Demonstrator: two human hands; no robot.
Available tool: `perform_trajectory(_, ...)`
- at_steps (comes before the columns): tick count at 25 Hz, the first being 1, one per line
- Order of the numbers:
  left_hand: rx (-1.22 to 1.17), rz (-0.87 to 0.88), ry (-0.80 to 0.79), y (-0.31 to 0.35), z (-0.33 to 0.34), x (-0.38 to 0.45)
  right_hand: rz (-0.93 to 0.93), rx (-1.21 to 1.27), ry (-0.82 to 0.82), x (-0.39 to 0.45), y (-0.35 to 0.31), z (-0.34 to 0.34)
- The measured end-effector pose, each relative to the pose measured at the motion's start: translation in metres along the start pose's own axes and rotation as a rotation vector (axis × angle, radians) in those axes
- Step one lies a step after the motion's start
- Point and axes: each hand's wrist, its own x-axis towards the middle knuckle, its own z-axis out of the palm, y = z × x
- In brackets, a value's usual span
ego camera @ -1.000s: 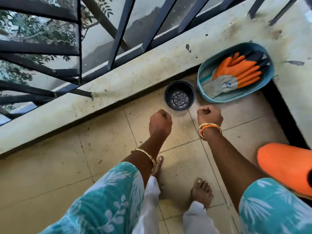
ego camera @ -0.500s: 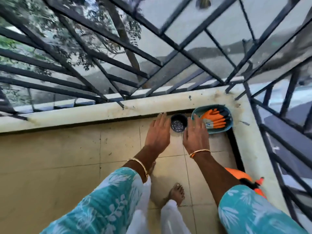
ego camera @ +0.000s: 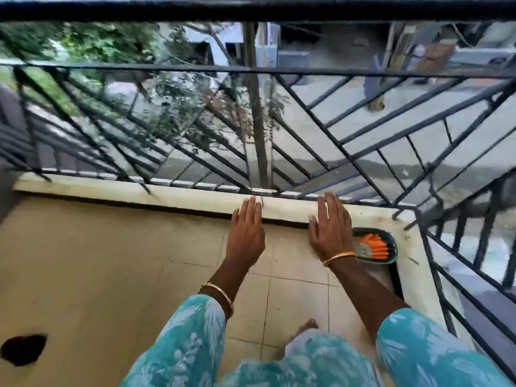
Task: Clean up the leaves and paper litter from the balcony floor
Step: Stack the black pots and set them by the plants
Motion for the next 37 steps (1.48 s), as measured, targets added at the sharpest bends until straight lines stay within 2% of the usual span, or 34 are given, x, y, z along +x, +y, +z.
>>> perform_trajectory(6,0.102,-0.207,0.078,-0.1,-0.071,-0.09,-0.155,0.105,0.034,-0.021,-0.142,-0.006)
perform_trajectory(11,0.106,-0.394,0.09,-0.158,-0.115,-0.146,-0.322,0.179,0.052,-0.032,-0.242,-0.004)
perform_trajectory(19,0.226,-0.664,0.128,-0.282,-0.174,-0.146,-0.625,0.322,0.045,0.013,-0.411,0.011)
perform_trajectory(27,0.25,-0.928,0.213,-0.394,-0.186,-0.149,-0.903,0.334,-0.065,0.068,-0.559,0.06)
perform_trajectory(33,0.213,-1.109,0.142,-0.482,-0.158,-0.201,-1.08,0.359,-0.183,0.043,-0.67,0.124)
perform_trajectory(37,0.172,-1.252,0.063,-0.556,-0.14,-0.258,-1.1,0.357,-0.292,0.008,-0.748,0.181)
